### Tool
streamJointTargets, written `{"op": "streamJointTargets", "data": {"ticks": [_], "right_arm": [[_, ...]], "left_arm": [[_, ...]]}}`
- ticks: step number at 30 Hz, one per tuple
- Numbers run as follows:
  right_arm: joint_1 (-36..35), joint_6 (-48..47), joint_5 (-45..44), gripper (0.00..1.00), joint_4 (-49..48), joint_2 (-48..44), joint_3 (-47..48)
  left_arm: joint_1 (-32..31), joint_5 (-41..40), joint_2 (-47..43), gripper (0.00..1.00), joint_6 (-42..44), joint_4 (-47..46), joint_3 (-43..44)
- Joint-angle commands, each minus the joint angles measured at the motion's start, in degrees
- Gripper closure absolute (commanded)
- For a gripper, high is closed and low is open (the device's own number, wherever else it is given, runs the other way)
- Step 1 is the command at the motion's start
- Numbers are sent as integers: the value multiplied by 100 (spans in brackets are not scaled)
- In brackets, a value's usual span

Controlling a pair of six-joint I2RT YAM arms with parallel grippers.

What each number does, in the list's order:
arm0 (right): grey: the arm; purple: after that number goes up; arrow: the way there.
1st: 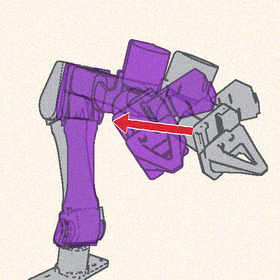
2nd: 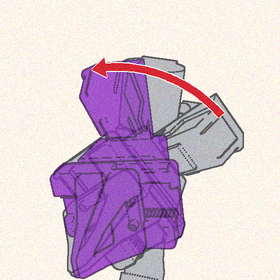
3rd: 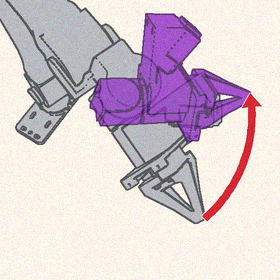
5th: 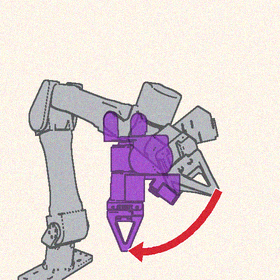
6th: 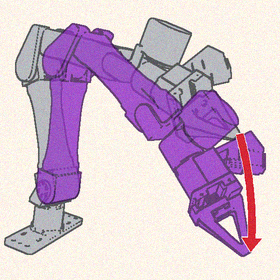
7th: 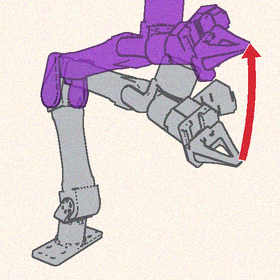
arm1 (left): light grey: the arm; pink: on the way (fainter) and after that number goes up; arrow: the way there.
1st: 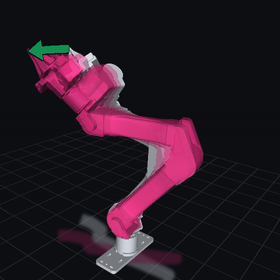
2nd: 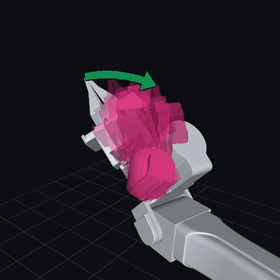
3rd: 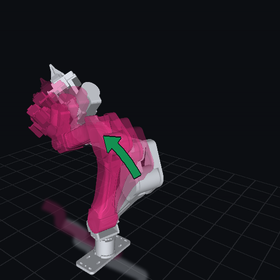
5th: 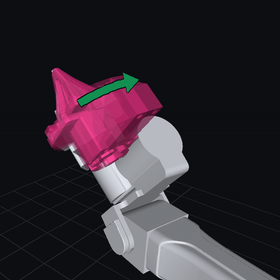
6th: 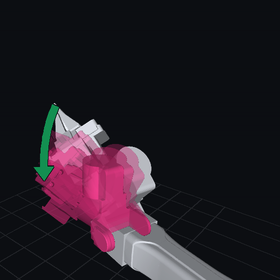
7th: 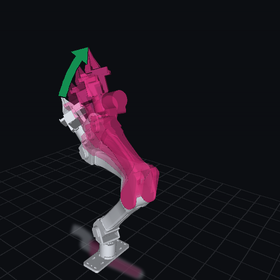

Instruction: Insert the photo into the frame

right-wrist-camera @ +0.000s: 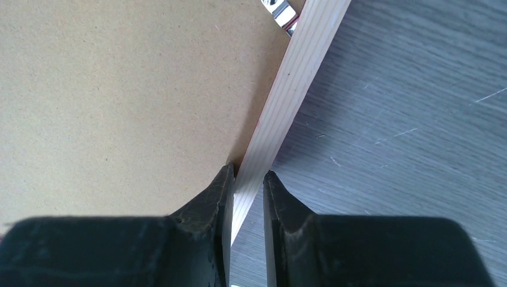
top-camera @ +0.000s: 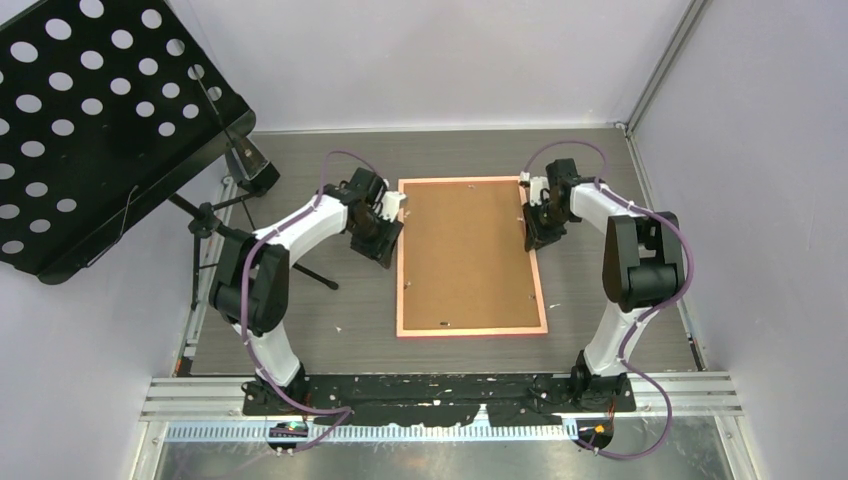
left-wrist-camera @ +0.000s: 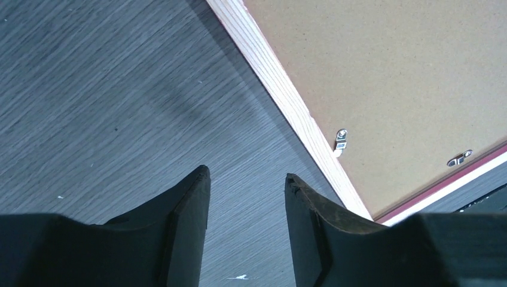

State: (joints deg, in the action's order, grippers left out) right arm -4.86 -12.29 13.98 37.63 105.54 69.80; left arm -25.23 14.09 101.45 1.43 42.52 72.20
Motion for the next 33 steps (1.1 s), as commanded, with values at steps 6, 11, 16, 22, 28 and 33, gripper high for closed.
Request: {"op": "streamJointTargets", "data": {"ticks": [6,11,16,22,28,33], "right_arm": [[-67,-584,116,95,-34,169,421],[-100,-942,151,95,-19,244,518],[-194,-1416,49,95,48,364,769],[-306,-2082,-80,94,383,713,1384],[-542,-2864,-274,95,705,1088,1986],[-781,-3568,-261,95,989,1504,2460]], "left_arm": [[1,-10,-104,45,133,149,469],[9,-204,-38,39,195,221,666],[16,-338,-13,32,241,234,690],[68,-426,87,29,243,273,768],[173,-600,242,28,278,331,979],[277,-626,473,28,268,471,1326]]}}
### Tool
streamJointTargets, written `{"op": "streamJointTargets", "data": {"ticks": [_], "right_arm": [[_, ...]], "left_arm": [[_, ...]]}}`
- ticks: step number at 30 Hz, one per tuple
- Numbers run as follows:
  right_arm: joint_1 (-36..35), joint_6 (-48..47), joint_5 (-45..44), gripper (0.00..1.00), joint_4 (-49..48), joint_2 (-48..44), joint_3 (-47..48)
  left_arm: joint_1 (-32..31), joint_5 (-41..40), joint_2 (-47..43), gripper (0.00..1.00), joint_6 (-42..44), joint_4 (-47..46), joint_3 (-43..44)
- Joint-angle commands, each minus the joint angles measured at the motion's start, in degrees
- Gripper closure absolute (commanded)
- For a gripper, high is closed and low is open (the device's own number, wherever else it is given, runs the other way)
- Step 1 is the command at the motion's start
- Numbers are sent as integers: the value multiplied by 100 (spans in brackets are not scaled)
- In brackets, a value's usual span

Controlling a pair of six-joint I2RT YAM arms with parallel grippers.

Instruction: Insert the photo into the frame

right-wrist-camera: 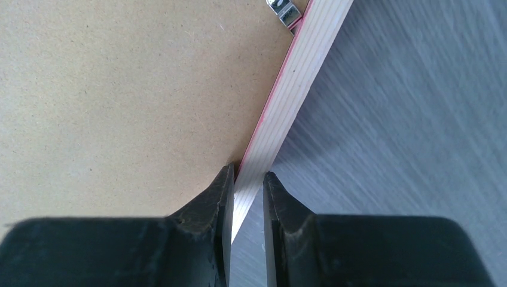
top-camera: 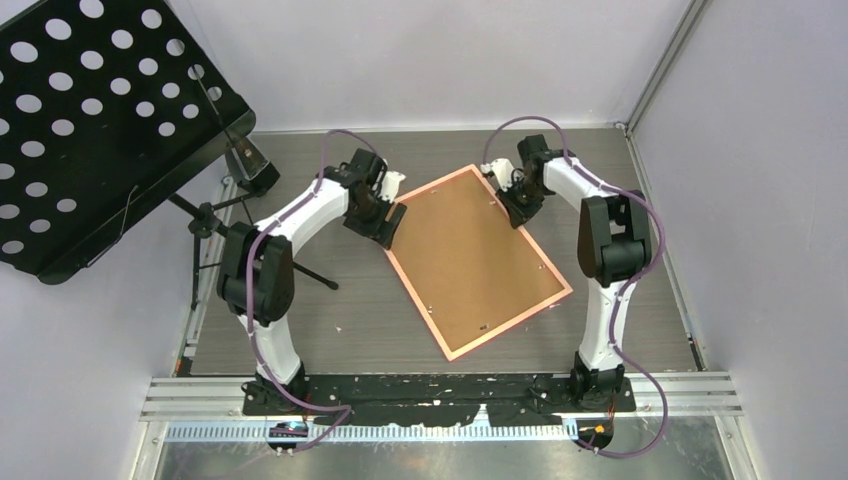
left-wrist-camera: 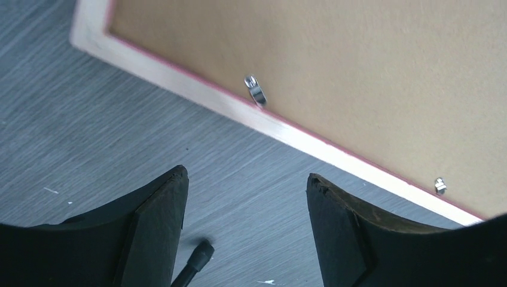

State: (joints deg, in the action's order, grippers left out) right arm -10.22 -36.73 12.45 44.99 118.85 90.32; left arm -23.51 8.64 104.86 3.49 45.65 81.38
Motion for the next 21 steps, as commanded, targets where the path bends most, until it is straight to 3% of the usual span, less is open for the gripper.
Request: {"op": "streamJointTargets", "data": {"ticks": [1,12,21], "right_arm": [[-330,-1204,-110,95,321,246,447],[-901,-2522,81,95,406,306,400],[-1156,-2976,402,95,329,-40,32]], "left_arm": [[115,-82,181,28,60,187,475],[306,-276,831,23,55,572,1414],[320,-51,1660,20,69,1012,2254]]}}
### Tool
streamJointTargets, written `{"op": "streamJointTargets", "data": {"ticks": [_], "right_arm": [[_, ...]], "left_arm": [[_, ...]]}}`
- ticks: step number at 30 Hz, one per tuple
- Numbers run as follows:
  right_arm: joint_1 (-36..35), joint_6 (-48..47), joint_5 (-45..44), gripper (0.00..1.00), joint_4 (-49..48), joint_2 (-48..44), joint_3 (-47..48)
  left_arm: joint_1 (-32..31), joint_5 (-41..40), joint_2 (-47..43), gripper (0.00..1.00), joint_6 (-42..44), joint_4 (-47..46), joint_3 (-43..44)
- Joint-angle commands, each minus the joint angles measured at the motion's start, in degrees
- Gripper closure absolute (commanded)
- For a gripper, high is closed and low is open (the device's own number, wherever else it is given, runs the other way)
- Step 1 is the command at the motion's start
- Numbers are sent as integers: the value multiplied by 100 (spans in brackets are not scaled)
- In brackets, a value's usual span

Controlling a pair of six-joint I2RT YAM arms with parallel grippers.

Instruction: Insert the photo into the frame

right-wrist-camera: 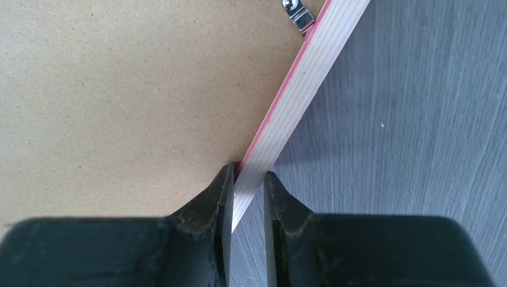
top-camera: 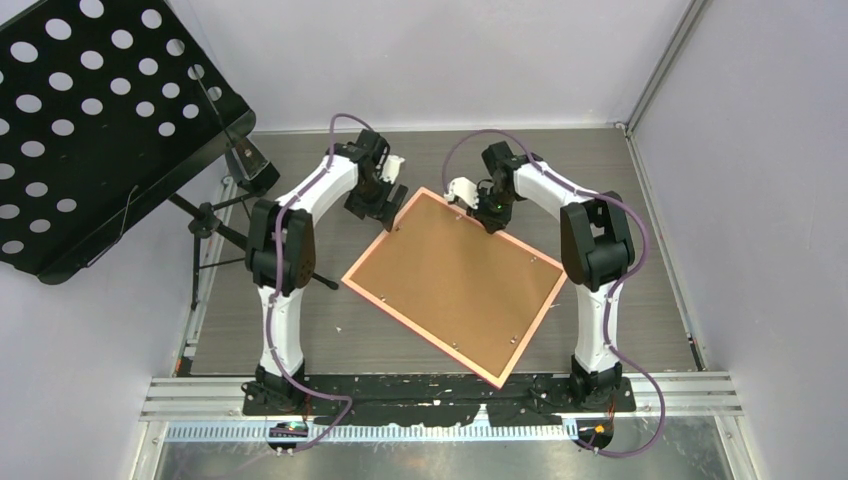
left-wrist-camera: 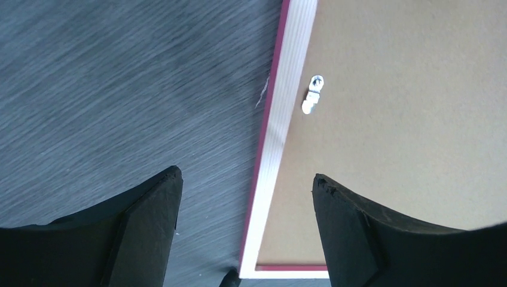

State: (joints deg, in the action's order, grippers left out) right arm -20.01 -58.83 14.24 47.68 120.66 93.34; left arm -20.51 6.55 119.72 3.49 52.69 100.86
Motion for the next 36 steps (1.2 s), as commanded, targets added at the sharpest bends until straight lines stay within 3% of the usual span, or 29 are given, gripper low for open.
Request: {"op": "streamJointTargets", "data": {"ticks": [1,11,23,36], "right_arm": [[-195,-781,225,94,29,-254,-302],[-240,-660,228,95,-143,-289,-426],[-239,-529,319,95,-145,-356,-442],[-240,-469,276,95,-163,-376,-515]], "left_arm": [[21,195,238,20,80,353,380],[-18,619,458,26,152,442,484],[-179,365,763,34,266,453,635],[-288,194,880,37,266,359,711]]}}
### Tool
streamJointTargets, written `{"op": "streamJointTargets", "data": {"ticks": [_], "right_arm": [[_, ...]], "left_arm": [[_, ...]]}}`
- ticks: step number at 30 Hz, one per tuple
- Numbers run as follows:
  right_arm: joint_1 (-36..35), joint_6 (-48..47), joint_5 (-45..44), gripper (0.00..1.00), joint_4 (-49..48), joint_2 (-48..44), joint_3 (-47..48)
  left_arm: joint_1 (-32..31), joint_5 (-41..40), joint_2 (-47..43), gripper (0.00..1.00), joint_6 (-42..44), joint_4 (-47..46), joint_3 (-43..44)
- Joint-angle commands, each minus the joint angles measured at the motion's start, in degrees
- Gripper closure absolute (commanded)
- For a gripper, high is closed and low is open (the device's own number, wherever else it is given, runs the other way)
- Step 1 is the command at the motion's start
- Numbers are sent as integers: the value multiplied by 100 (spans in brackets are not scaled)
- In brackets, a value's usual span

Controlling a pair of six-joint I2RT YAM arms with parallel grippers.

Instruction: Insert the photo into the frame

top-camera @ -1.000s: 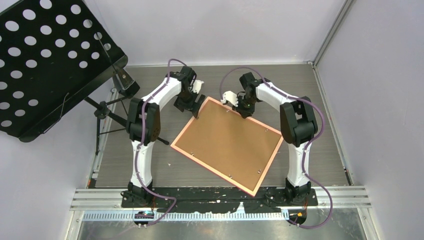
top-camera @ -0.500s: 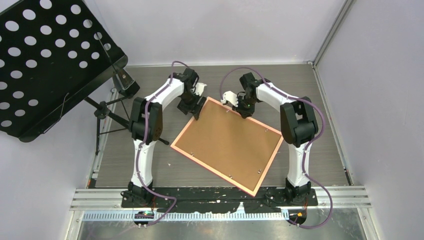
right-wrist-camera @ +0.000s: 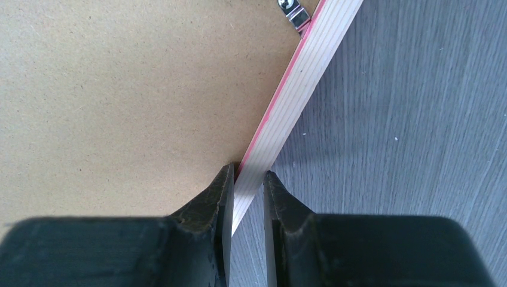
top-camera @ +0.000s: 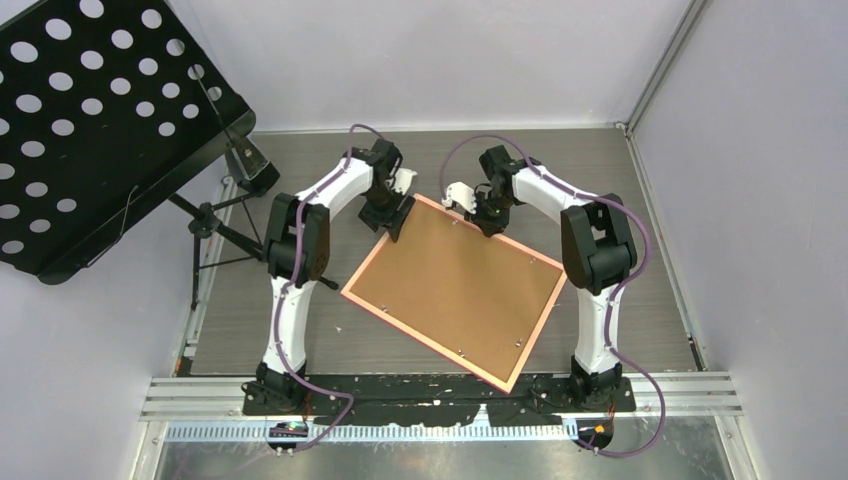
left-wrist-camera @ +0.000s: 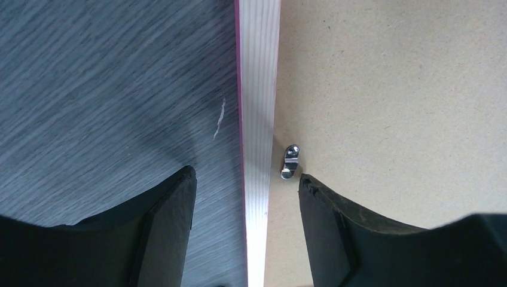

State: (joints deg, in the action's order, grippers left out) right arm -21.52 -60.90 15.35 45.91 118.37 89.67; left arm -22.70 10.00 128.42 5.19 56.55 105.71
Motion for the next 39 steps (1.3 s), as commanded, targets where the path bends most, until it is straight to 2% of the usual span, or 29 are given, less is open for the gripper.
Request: {"op": "streamJointTargets", "data": {"ticks": [1,9,17,26,30,34,39], "right_arm": [[-89,-263,163,95,10,-147,-154],[-84,-279,136,94,-12,-163,-209],[-89,-319,72,95,-48,-174,-252],[-87,-344,-31,95,-71,-165,-271],[-90,-336,-39,95,-79,-171,-282],[-89,-337,-65,95,-91,-168,-311],[-89,-288,-110,94,-181,-177,-335]], "left_arm": [[-84,-156,16,38,96,-23,244],[-156,-367,79,49,119,-18,366],[-165,-439,44,67,231,-21,396],[-191,-526,17,80,501,125,380],[-204,-534,-28,89,565,96,390],[-209,-542,-95,87,587,119,396],[-200,-509,-193,66,554,227,300]]}}
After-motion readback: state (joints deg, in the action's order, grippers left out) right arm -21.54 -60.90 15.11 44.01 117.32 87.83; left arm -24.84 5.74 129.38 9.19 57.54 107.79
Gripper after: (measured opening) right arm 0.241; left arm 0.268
